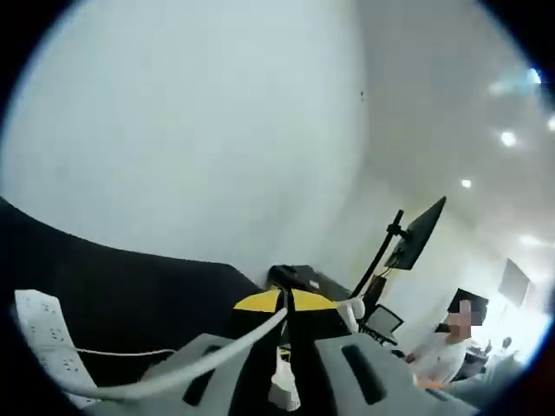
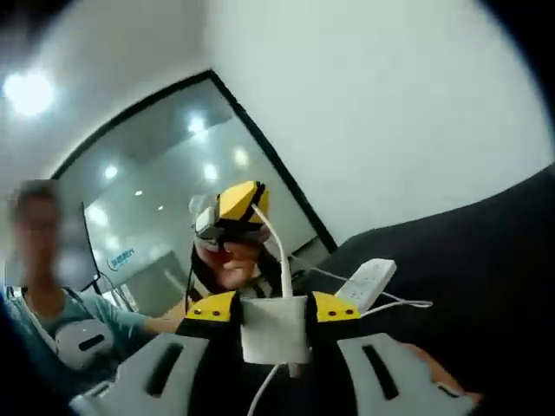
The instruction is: Connect the charging cable to the phone, plug the charger into the socket, and turn on the power strip switch to charge the phone.
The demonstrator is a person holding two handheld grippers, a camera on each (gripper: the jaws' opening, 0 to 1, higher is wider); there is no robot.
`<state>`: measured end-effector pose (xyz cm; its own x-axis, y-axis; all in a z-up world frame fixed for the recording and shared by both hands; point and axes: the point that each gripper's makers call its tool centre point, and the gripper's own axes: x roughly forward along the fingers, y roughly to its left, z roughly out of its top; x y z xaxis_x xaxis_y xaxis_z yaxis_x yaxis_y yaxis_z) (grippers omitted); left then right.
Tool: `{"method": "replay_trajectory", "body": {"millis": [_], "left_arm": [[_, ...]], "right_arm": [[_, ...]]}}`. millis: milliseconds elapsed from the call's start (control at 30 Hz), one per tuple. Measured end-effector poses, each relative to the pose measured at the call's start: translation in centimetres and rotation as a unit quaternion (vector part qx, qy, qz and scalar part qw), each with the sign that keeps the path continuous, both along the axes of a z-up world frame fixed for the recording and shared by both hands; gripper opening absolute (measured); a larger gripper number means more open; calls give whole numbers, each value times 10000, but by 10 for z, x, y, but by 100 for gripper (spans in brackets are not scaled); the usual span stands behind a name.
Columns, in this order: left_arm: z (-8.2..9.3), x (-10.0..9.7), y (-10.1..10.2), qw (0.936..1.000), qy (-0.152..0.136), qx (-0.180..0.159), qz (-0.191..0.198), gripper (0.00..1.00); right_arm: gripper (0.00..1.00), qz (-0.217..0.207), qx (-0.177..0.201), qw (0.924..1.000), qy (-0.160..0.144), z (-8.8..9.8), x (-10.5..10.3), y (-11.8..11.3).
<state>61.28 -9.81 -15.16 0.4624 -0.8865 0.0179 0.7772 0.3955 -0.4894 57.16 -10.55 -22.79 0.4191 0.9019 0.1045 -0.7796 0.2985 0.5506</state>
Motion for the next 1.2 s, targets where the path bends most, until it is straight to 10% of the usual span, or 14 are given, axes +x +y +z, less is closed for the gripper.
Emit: {"method": "replay_trajectory", "body": {"millis": [200, 433, 600, 700, 800, 833, 967, 1000, 1200], "left_arm": [[-13, 1, -17, 9914, -528, 1180, 181, 0], [-7, 26, -5, 9827, -521, 1582, 806, 0], [-1, 30, -11, 9731, -557, 1864, 1233, 0], [5, 33, -16, 9626, -750, 2153, 1467, 0], [16, 35, -22, 9588, -818, 2187, 1620, 0], [20, 36, -22, 9576, -825, 2184, 1689, 0], [33, 32, -30, 9582, -797, 2152, 1710, 0], [34, 31, -32, 9585, -791, 2151, 1693, 0], [47, 23, -48, 9624, -690, 2086, 1595, 0]], "right_arm": [[29, -1119, 189, 9929, -367, 27, 22, -35], [43, -2591, -1069, 9524, -1196, 20, 16, -59], [68, -3895, -1674, 8933, -1492, 7, 10, -58], [76, -4693, -2377, 8323, -1750, -5, 8, -52], [70, -5304, -2403, 7897, -1930, -1, 4, -48], [65, -5679, -2544, 7559, -2035, 1, 5, -49], [63, -5845, -2305, 7543, -1907, 1, 15, -34], [63, -5979, -2305, 7442, -1887, 2, 19, -34], [61, -6613, -2901, 6435, -2539, 24, 25, -32]]}}
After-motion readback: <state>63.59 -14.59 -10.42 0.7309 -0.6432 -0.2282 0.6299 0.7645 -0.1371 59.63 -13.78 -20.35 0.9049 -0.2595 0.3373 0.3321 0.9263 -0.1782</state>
